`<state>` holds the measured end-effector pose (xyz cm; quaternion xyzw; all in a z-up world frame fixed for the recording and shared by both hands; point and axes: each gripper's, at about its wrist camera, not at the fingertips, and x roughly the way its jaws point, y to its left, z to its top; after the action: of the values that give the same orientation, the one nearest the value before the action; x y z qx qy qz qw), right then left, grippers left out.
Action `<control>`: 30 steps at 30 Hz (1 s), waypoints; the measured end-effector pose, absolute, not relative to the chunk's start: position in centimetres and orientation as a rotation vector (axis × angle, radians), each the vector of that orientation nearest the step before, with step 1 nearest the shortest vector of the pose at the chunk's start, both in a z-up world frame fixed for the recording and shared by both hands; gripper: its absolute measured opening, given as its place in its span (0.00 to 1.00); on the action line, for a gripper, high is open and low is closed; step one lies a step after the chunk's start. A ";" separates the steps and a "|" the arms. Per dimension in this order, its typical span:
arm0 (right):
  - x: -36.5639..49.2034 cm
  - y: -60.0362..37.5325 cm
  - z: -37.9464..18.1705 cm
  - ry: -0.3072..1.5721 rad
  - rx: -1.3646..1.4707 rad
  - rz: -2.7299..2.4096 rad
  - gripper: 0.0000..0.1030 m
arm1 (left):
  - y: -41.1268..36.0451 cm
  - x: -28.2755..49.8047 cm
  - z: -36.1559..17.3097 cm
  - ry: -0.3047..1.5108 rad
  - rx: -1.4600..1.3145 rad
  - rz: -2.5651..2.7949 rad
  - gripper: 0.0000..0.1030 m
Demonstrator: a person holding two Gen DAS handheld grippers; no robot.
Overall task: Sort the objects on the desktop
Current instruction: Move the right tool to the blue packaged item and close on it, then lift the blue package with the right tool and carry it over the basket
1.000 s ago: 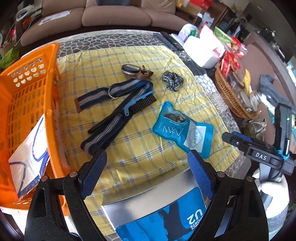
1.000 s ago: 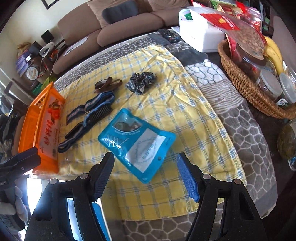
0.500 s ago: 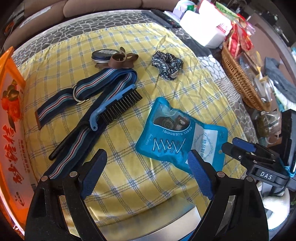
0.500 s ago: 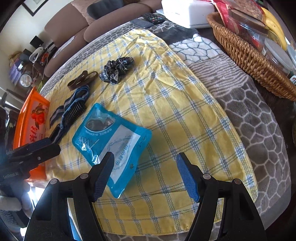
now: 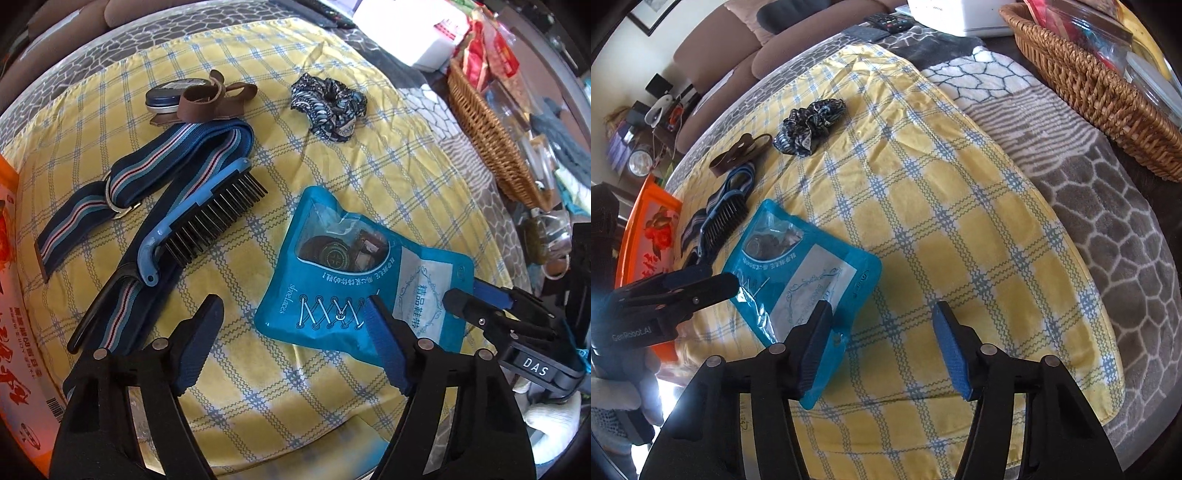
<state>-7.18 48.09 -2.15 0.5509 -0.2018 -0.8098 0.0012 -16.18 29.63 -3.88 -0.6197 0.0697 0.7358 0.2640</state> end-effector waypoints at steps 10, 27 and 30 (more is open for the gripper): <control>-7.9 46.6 -2.4 -0.633 1.707 -2.512 0.44 | 30.7 -16.0 -4.3 0.206 -1.668 1.943 0.49; -7.9 45.5 -1.9 -0.639 1.686 -2.492 0.31 | 31.2 -14.3 -2.6 0.196 -1.629 1.917 0.20; -7.7 45.4 -1.1 -0.633 1.670 -2.507 0.31 | 30.9 -14.0 -1.7 0.189 -1.616 1.923 0.20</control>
<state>-7.71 45.35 -1.13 0.5422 -0.2056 -0.8141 0.0316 -14.02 30.91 -1.71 -0.6105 0.0716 0.7269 0.3063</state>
